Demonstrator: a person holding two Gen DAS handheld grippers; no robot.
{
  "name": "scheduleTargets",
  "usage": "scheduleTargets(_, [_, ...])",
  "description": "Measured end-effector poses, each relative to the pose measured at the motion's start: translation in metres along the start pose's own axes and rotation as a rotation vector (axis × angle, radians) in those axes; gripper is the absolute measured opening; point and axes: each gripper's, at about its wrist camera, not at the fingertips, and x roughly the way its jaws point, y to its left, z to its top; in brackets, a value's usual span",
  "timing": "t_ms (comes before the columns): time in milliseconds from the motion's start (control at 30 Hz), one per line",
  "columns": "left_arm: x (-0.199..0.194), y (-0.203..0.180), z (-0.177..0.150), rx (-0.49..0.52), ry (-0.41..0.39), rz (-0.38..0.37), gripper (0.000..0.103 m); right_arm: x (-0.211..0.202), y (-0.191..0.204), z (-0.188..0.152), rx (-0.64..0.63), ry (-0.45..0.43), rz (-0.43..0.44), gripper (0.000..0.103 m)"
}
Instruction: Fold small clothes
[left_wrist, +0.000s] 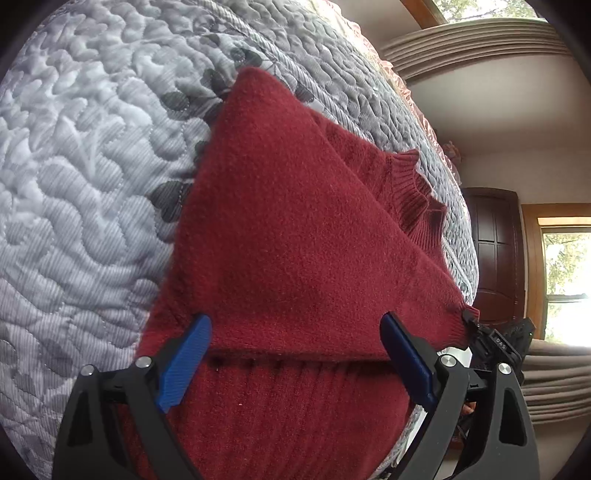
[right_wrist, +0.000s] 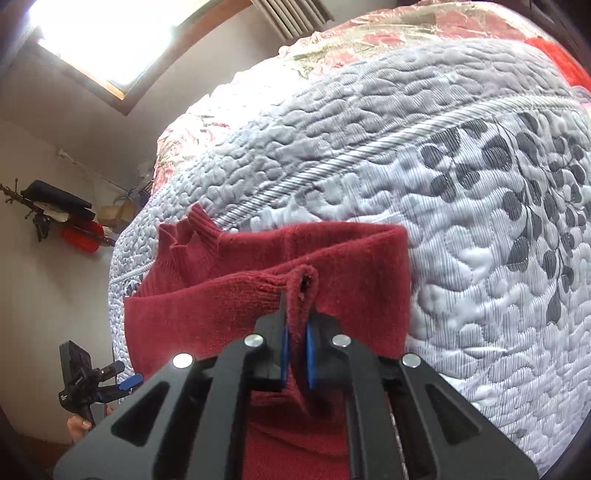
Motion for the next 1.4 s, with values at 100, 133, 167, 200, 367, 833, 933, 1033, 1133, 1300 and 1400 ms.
scheduleTargets(100, [-0.009,-0.009,0.001,0.008,-0.034,0.005,0.093,0.027,-0.018,-0.009,0.041,0.094,-0.008,0.011])
scheduleTargets(133, [-0.015,-0.014,0.004,0.027,-0.056,0.008,0.093,0.027,-0.02,-0.011,0.039,0.09,-0.009,0.014])
scheduleTargets(167, [-0.02,-0.021,0.008,0.051,-0.076,0.016,0.093,0.025,-0.021,-0.012,0.047,0.087,-0.005,0.02])
scheduleTargets(200, [-0.026,-0.027,0.015,0.075,-0.093,0.02,0.093,0.021,-0.024,-0.012,0.065,0.08,0.005,0.025])
scheduleTargets(367, [-0.03,-0.04,0.068,0.101,-0.156,-0.011,0.093,0.001,-0.034,-0.021,0.134,0.056,0.014,0.038])
scheduleTargets(833, [-0.013,-0.036,0.101,0.15,-0.168,0.152,0.093,-0.026,-0.024,-0.029,0.034,0.036,-0.076,0.031])
scheduleTargets(933, [-0.036,-0.053,0.072,0.209,-0.203,0.085,0.093,-0.037,-0.012,-0.028,0.025,0.027,0.023,0.031])
scheduleTargets(1033, [-0.024,-0.057,0.048,0.242,-0.147,0.051,0.093,-0.012,0.001,-0.033,-0.025,0.099,0.031,0.031])
scheduleTargets(1133, [0.005,-0.036,0.04,0.211,-0.081,0.118,0.093,0.015,-0.013,-0.04,0.01,0.143,-0.018,0.026])
scheduleTargets(1300, [0.02,-0.01,0.037,0.186,-0.066,0.129,0.093,0.018,-0.028,-0.041,0.047,0.146,-0.023,0.012])
scheduleTargets(1400, [0.011,-0.015,0.034,0.16,-0.062,0.138,0.093,0.002,-0.026,-0.044,0.063,0.134,-0.029,0.023])
